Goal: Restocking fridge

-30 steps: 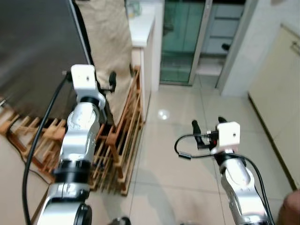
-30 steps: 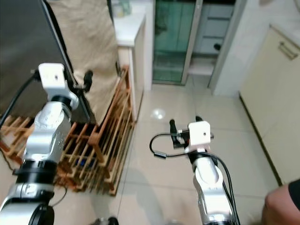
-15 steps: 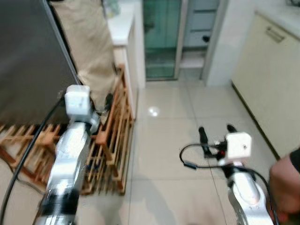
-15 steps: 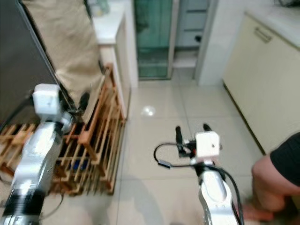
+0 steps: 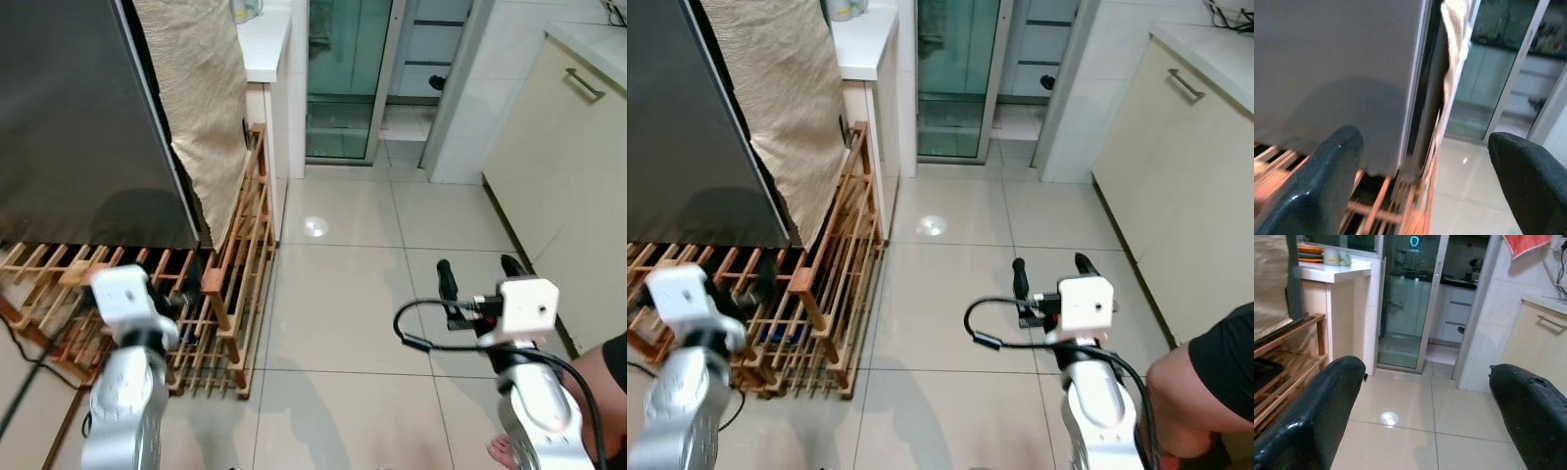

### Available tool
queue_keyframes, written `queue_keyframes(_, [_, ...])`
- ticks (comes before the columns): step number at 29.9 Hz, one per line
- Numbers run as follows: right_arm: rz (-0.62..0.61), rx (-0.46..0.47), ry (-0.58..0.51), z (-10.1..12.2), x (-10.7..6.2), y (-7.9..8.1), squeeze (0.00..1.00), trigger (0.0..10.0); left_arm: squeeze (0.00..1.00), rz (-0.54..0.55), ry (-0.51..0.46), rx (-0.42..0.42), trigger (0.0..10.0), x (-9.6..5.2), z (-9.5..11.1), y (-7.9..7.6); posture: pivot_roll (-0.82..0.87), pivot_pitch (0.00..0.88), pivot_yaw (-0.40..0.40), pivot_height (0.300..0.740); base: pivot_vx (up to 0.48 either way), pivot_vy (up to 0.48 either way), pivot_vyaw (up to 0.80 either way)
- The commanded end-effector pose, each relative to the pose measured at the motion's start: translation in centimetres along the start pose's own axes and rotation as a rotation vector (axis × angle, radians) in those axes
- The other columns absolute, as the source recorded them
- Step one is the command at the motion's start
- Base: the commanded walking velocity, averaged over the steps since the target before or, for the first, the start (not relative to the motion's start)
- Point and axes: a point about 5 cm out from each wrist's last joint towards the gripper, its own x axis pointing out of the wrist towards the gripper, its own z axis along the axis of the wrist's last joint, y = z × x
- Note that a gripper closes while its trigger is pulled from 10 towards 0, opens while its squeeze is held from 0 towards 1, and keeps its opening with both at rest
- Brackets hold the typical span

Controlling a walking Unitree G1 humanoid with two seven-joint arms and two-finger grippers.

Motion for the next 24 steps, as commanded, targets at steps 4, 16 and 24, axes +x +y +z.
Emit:
queue_keyframes(4, [-0.011,0.023,0.035,-0.8,0.7,0.0,0.0,10.0,0.0,-0.051,-0.015,0.025,10.0,0.5,0.5,-0.8,-0.14,0.0,0.005,0.74,0.333,0.0,0.0])
queue_keyframes(16, [0.025,0.019,0.048,-1.3,1.6,0.5,0.0,10.0,0.0,0.026,-0.066,-0.037,10.0,2.0,2.7,-1.8,-0.16,0.0,0.01,0.74,0.463,0.0,0.0])
queue_keyframes(24, [0.097,-0.01,0.029,-1.0,2.2,1.4,0.0,10.0,0.0,0.045,-0.077,-0.019,10.0,2.0,2.8,-2.0,-0.15,0.0,0.007,0.74,0.177,0.0,0.48])
